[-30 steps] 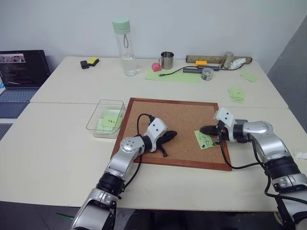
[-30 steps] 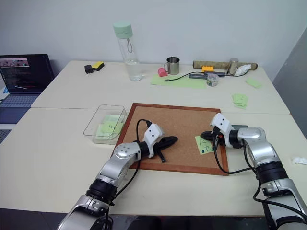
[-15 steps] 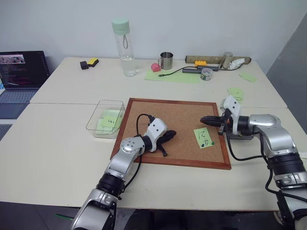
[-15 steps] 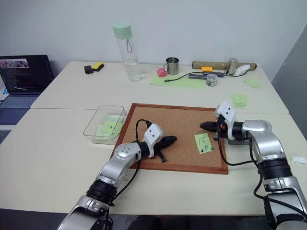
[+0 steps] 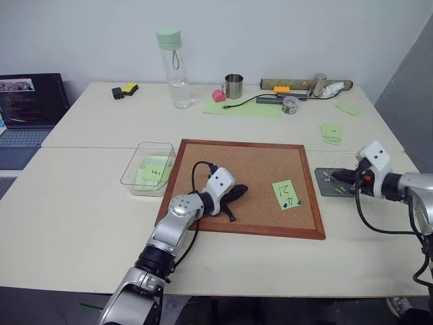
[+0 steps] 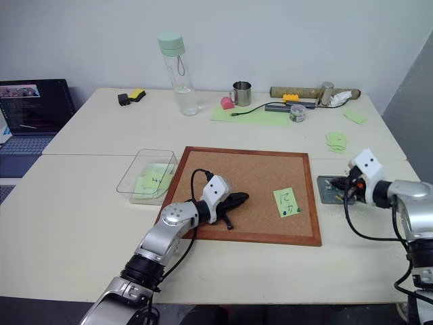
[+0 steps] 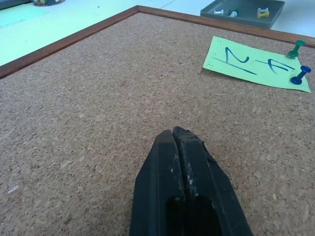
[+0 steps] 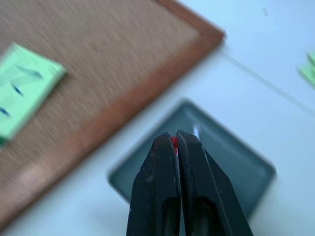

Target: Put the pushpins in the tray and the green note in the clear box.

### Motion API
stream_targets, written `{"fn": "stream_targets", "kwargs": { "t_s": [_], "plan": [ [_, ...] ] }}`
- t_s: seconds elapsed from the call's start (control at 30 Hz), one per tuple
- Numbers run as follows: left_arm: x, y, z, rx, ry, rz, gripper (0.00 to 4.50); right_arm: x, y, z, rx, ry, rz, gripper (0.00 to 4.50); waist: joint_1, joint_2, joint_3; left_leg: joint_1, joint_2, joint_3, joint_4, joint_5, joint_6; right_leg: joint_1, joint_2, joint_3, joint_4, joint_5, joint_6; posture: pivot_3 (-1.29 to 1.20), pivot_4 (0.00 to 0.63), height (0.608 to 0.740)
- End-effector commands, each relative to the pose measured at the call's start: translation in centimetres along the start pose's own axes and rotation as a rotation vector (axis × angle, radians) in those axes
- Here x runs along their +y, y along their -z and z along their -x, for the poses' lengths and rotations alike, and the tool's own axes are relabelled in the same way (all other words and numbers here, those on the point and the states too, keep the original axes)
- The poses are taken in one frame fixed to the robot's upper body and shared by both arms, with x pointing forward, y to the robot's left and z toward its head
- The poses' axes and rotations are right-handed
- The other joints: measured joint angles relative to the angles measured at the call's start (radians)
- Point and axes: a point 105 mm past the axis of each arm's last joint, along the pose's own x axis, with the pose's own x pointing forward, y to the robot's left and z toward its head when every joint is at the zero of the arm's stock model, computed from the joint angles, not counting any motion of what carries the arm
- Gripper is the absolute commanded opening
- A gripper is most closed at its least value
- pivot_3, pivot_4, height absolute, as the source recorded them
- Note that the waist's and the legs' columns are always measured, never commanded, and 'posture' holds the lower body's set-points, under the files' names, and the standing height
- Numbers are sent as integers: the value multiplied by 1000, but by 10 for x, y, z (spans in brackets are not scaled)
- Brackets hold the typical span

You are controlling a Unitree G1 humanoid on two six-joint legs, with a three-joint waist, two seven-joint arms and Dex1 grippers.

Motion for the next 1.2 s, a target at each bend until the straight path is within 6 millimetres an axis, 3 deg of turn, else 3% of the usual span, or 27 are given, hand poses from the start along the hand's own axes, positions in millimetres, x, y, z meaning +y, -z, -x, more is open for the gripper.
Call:
{"fn": "stream_targets", "kwargs": {
  "t_s": [0.03,0.27,0.37,0.43,0.63,0.8,1.13,1.2],
  "plan": [
    [-6,18,2,68,17,16,0,-7,0,3,14,44,32,840,0,0,0,0,0,0,0,0,0,0,0,0,0,0,0,0,150,740],
    [-5,17,3,69,12,15,0,-5,-8,3,-22,46,22,2250,0,1,0,0,0,0,0,0,0,0,0,0,0,0,0,0,150,740],
    [-5,17,4,68,10,16,0,-3,-18,6,-64,38,22,3079,-1,1,0,0,0,0,0,0,0,0,0,0,0,0,0,0,150,740],
    [-5,17,4,67,10,17,0,7,-28,9,-97,-14,36,3402,-1,1,0,0,0,0,0,0,0,0,0,0,0,0,0,0,150,740],
    [-5,16,3,67,13,14,0,63,-30,8,-83,-262,187,3402,0,1,0,0,0,-1,0,0,0,0,0,-1,-1,0,0,0,150,740],
    [-4,16,3,68,14,9,0,94,-25,-3,-88,-349,223,3402,-1,0,0,0,0,-1,0,0,0,0,0,-1,-1,0,0,0,150,740],
    [-4,18,7,76,14,5,0,94,-16,-16,-85,-341,214,3402,-3,0,0,0,0,-1,0,1,-2,0,0,-1,-1,0,0,0,150,740],
    [-3,17,7,77,14,5,0,94,-17,-17,-90,-344,207,3121,-3,0,0,0,0,-1,0,1,-2,0,0,-1,-1,0,0,0,150,740]
  ]
}}
